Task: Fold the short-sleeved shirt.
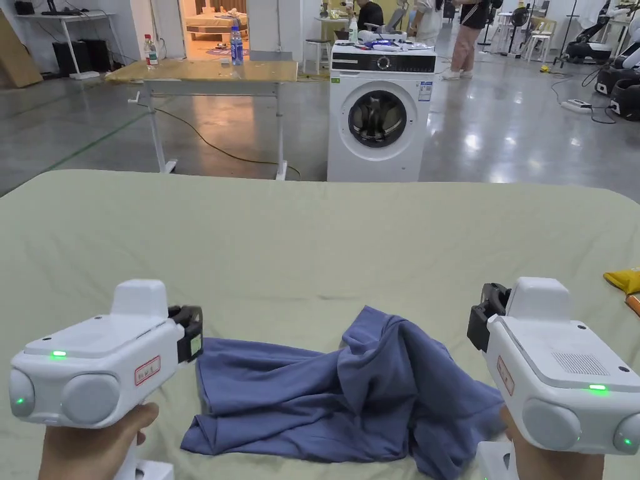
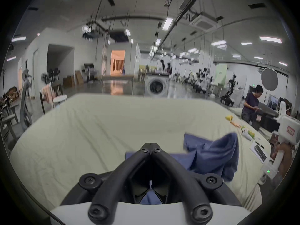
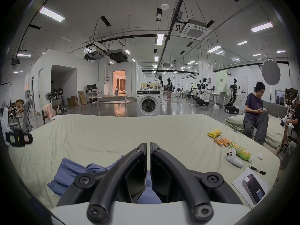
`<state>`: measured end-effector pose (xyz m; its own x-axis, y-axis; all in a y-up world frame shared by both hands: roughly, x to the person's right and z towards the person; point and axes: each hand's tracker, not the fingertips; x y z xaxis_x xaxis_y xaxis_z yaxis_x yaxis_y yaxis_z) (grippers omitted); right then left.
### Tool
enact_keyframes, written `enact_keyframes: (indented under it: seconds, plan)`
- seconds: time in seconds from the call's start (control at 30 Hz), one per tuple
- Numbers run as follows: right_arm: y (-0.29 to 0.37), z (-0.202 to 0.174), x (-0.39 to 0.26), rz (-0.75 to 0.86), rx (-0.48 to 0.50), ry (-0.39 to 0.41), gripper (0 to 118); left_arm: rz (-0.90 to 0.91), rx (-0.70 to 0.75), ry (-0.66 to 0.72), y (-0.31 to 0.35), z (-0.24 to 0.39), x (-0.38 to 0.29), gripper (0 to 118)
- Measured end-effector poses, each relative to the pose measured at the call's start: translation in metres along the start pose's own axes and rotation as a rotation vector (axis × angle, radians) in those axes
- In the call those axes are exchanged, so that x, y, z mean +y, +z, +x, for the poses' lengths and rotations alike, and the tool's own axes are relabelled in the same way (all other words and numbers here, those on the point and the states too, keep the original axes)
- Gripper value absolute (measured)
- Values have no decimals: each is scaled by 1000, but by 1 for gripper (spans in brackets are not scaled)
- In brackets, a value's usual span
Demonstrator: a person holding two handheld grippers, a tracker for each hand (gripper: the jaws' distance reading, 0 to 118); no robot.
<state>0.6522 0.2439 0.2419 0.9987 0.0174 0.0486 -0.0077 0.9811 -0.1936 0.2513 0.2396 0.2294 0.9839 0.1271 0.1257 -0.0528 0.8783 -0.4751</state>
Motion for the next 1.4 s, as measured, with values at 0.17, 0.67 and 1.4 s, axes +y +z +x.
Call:
enact_keyframes:
  seconds: [0.17, 0.67, 1.4]
  plan:
    - [-1, 5, -10, -31, 2, -18, 3, -236, -7, 10, -20, -12, -35, 0]
    - [-5, 29, -39, -125, -46, -18, 3, -464, 172, -13, -79, 4, -94, 70]
    - [-82, 77, -121, -657, 50, -131, 49, -299, -56, 103, -38, -12, -68, 0]
